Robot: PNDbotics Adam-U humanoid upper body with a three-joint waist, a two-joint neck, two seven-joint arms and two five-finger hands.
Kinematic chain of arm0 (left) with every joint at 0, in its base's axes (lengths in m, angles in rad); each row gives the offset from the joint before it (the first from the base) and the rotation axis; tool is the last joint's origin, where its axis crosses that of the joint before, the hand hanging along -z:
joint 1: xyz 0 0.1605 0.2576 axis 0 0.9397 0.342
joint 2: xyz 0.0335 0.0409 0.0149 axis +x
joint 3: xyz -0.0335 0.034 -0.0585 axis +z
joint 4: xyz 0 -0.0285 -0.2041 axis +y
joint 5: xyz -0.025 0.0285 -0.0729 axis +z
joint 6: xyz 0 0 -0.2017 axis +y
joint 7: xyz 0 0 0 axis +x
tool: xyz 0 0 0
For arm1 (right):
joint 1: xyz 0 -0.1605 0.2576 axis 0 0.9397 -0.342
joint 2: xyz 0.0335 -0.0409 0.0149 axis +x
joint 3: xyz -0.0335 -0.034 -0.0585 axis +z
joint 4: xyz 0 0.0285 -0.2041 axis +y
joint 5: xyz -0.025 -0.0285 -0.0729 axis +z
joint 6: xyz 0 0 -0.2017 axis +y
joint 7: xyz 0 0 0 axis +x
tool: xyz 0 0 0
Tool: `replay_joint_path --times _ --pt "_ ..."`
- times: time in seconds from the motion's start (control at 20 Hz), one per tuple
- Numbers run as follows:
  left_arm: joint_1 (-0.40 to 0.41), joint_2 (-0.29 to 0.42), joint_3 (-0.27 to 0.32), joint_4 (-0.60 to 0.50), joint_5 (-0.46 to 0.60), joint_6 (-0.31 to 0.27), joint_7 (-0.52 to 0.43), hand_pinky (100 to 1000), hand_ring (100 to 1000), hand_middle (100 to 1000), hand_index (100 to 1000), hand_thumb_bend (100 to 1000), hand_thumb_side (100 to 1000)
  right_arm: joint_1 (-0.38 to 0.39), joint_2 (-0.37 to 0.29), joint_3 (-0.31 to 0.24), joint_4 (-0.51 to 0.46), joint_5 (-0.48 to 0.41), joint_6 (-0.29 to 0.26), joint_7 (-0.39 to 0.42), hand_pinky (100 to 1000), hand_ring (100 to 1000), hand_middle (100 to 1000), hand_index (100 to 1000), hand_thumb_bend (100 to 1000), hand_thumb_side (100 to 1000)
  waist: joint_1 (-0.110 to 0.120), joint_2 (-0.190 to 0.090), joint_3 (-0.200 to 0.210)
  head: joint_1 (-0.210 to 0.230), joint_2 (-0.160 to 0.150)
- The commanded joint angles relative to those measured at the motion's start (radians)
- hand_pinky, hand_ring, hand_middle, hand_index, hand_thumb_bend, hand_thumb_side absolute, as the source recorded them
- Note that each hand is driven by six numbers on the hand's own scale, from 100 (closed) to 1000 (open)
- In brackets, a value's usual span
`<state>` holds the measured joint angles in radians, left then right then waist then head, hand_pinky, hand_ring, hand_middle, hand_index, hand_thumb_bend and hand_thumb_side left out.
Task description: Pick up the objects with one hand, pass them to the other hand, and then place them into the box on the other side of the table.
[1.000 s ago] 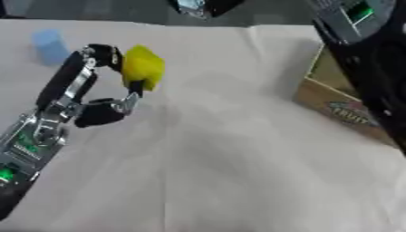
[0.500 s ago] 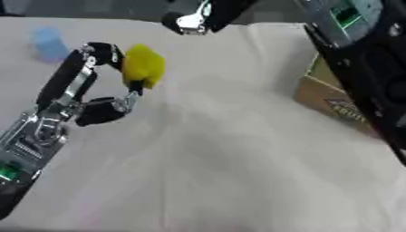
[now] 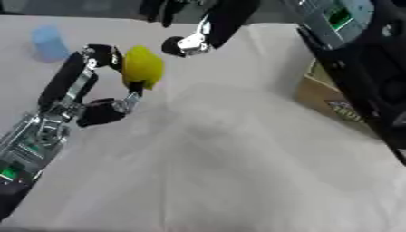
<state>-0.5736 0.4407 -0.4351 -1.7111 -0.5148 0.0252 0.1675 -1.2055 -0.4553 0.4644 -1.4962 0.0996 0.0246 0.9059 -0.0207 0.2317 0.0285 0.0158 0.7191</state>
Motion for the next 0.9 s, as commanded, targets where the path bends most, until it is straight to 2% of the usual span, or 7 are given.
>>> replay_joint_path --times 0.05,0.3,0.9 --pt "-0.014 0.003 0.004 -0.011 -0.010 -0.002 0.008 625 536 450 494 100 236 -0.021 0.001 0.002 0.007 0.016 -0.011 0.001 945 828 829 894 254 386 -0.012 -0.035 0.002 -0.003 -0.001" --pt "-0.018 -0.002 0.000 -0.015 -0.023 -0.005 0.015 623 535 448 493 100 228 -0.010 0.020 0.004 0.022 0.052 -0.018 0.001 944 829 831 899 257 426 -0.014 -0.033 0.006 -0.004 0.003" --pt "-0.030 -0.010 -0.004 -0.024 -0.047 -0.003 0.012 620 535 447 493 100 212 0.015 0.049 0.012 0.055 0.108 -0.036 0.001 945 833 839 913 282 454 -0.014 -0.033 0.014 -0.010 0.004"
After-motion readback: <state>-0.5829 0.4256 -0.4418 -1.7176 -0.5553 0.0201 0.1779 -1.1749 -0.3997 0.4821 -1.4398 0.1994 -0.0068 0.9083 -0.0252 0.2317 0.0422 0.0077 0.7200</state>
